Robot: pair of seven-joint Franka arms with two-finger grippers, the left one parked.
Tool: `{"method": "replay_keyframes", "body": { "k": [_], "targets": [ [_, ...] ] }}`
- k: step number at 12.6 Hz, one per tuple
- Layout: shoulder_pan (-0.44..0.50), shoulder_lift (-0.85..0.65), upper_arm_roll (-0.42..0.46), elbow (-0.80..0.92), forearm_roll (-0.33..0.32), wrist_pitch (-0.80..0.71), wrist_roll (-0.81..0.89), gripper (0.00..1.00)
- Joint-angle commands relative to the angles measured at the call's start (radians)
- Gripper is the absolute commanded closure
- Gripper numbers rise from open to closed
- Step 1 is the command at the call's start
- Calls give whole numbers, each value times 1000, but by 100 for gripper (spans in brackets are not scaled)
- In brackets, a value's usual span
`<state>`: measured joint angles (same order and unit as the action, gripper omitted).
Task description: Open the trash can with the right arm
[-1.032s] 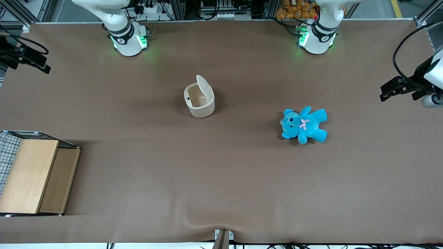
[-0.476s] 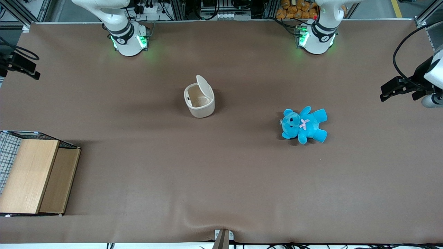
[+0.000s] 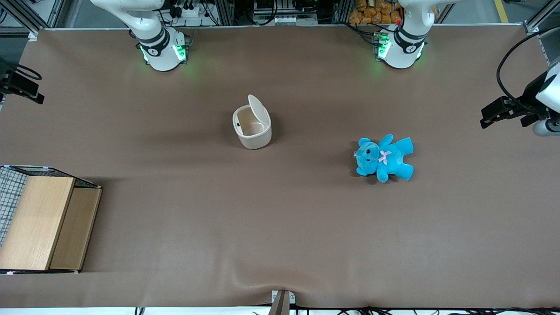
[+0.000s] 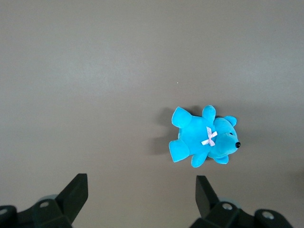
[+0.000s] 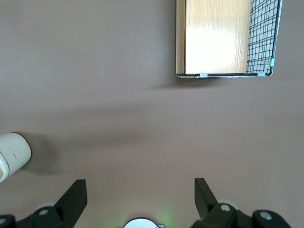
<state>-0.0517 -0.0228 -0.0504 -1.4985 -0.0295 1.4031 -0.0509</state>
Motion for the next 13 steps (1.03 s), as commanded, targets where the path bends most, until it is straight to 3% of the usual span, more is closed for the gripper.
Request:
{"method": "replay_keyframes", "body": {
  "k": [1, 13],
  "targets": [
    [13, -5, -8, -14, -10, 16, -10, 0],
    [20, 11, -6, -3, -10, 22, -27, 0]
  ]
}}
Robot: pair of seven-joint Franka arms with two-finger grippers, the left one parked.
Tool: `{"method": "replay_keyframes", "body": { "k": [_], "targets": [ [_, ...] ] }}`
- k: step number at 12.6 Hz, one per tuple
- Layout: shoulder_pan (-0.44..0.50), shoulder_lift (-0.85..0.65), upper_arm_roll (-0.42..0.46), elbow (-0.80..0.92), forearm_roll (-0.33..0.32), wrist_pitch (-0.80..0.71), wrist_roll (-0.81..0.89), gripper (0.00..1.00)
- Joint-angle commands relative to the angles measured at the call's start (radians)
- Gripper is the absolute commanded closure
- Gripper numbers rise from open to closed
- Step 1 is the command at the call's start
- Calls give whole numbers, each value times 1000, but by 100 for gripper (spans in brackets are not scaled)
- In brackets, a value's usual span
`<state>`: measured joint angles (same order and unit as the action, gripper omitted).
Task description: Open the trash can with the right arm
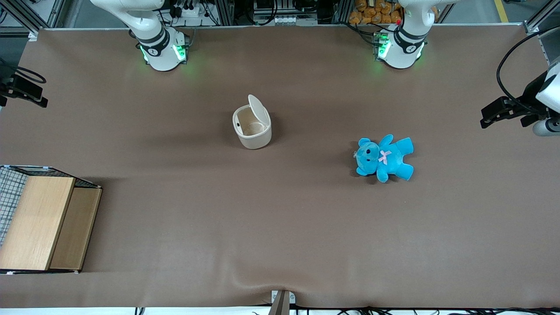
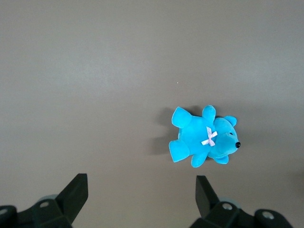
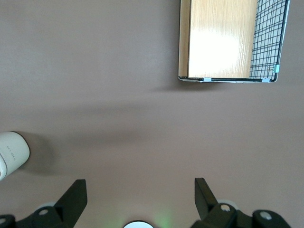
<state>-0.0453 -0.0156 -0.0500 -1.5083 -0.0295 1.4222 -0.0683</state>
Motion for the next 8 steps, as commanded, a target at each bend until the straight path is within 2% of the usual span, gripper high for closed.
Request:
{"method": "replay_keyframes", "body": {
  "k": [1, 8],
  "targets": [
    [13, 3, -7, 5, -10, 1, -11, 0],
    [16, 3, -5, 0, 16, 29, 16, 0]
  ]
}}
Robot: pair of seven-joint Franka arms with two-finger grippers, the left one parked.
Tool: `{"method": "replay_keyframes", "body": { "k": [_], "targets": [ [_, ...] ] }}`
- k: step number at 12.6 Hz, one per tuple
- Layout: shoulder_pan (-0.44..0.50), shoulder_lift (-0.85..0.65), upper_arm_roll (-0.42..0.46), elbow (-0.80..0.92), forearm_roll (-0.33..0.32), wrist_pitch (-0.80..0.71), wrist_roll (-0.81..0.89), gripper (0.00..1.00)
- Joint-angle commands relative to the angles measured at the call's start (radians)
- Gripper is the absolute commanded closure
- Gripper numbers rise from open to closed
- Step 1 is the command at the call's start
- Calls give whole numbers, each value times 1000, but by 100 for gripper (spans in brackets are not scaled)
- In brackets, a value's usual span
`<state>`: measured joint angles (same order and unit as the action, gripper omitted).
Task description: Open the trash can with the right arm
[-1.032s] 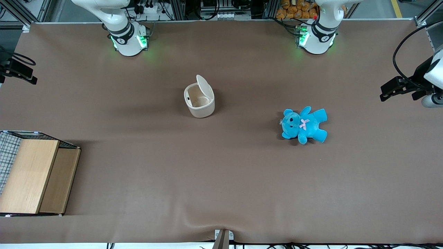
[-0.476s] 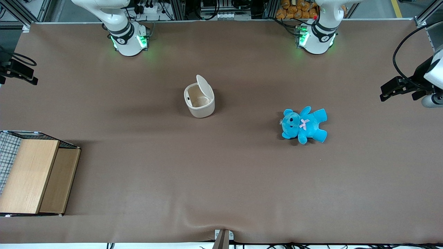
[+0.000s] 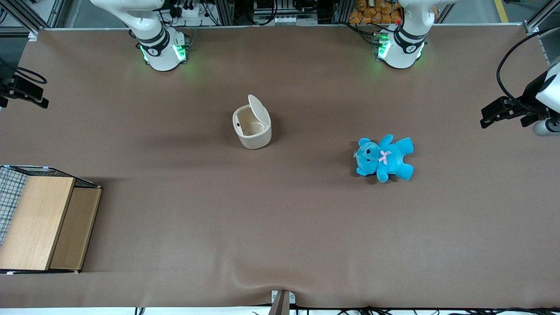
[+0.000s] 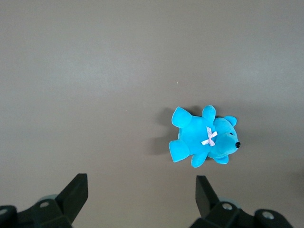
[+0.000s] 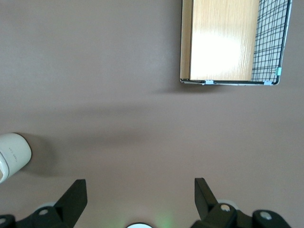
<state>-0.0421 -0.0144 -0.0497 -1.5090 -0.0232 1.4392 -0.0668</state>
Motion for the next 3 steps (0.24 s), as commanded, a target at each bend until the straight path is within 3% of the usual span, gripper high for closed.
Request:
{"method": "replay_keyframes", "body": {
  "k": [1, 3],
  "targets": [
    [15, 2, -7, 0, 15, 12, 15, 0],
    [15, 2, -7, 0, 31, 12, 16, 0]
  ]
}}
